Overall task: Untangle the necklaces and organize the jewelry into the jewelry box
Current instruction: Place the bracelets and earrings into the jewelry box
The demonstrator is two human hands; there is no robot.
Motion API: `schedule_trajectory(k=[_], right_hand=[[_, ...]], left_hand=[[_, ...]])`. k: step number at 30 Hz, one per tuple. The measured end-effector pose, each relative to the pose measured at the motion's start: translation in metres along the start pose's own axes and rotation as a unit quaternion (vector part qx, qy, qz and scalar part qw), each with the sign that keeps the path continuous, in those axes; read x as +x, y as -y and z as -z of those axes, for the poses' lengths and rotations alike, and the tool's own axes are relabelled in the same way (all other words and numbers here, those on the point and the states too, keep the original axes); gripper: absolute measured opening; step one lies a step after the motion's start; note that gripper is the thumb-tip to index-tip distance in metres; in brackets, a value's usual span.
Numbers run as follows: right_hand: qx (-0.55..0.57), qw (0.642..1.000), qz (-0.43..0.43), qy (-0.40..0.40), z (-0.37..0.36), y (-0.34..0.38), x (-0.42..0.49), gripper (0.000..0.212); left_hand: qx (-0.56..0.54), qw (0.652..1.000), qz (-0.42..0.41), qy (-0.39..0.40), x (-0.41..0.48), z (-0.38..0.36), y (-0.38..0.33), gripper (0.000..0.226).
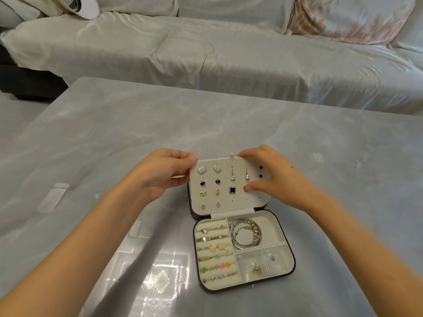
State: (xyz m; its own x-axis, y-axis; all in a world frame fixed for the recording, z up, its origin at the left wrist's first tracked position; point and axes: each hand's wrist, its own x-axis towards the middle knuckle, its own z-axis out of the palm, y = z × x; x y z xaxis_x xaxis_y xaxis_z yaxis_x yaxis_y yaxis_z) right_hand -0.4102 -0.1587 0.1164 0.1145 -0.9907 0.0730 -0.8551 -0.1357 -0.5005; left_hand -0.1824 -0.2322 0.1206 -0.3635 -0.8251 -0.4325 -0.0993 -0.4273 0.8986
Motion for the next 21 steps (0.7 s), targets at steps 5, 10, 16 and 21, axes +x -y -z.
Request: schedule_trajectory(k=[5, 10, 16, 21], right_hand=[[0.064, 0.989, -0.065, -0.113, -0.014, 0.003, -0.017, 0.062], [0.079, 0.98, -0.065, -0.173, -0.025, 0.001, -0.04, 0.044], [0.026, 0.937, 0.161, -0.31, -0.055, -0.017, -0.067, 0.021], [0.026, 0.916, 0.185, -0.355, -0.067, -0.025, -0.071, 0.03]], left_hand=[[-0.007, 0.998, 0.006, 0.055, -0.003, 0.008, 0.0, 0.004], [0.019, 0.987, 0.06, 0.148, -0.007, 0.009, -0.002, 0.014], [0.092, 0.971, 0.065, 0.211, 0.018, -0.019, 0.004, 0.006], [0.171, 0.928, 0.089, 0.32, 0.039, -0.052, 0.01, 0.02]])
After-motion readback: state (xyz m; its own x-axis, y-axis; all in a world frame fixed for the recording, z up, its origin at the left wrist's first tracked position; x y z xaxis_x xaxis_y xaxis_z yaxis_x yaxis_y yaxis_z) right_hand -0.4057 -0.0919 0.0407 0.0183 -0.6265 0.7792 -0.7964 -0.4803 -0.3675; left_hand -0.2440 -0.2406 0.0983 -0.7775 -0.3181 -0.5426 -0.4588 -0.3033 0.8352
